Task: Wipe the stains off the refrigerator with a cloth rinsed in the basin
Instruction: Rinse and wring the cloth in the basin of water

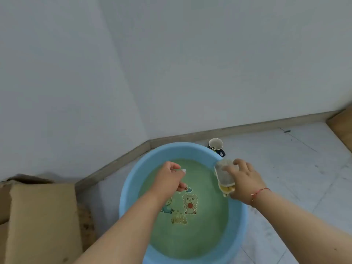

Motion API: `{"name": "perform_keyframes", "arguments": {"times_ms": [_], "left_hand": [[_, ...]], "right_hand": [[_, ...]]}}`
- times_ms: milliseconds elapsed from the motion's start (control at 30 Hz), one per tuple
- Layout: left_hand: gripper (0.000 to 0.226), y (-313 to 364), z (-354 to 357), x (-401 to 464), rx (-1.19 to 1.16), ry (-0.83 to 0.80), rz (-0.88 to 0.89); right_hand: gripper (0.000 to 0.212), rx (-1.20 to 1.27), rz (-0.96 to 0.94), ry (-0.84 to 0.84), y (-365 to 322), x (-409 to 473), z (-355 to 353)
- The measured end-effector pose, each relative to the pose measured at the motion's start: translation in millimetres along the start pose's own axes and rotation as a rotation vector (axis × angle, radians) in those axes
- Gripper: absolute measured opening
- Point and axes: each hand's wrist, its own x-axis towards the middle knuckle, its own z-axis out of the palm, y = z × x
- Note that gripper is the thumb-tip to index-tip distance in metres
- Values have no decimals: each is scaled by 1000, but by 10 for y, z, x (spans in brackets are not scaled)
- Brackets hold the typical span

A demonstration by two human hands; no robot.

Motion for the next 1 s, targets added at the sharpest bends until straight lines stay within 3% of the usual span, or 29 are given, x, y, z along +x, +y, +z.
{"name": "perform_keyframes", "arguments": {"times_ms": [167,300,367,433,533,600,700,733,800,867,933,1000], "left_hand": [[17,-206,257,346,63,-41,90],[15,-355,395,526,38,-66,141],[15,-433,437,562,-3,-81,139],[13,-511,463,568,-48,-101,107],[10,-647,485,538,-97,-134,50],[10,-707,485,524,-101,-142,33],[12,-731,459,482,-112,-148,21],[13,-725,438,466,-126,-157,21],[25,-689,398,430,-184,-216,41],[41,-631,376,388,-263,-298,86],[44,-563,348,356,-279,-274,158],[29,-533,226,388,-198,-180,253]], "right_hand": [[51,103,84,140,248,217,365],[20,135,35,394,246,391,545],[15,99,68,442,202,468,507],[24,93,31,365,191,505,468],[54,2,-110,159,216,470,461],[48,-65,-113,144,227,469,423],[22,-103,-77,270,127,490,319],[11,-42,-74,325,46,449,240],[24,277,-75,406,-162,386,122],[23,602,-126,447,-389,350,35],[21,975,-136,295,-622,351,18],[24,1512,-83,31,-754,359,50]]}}
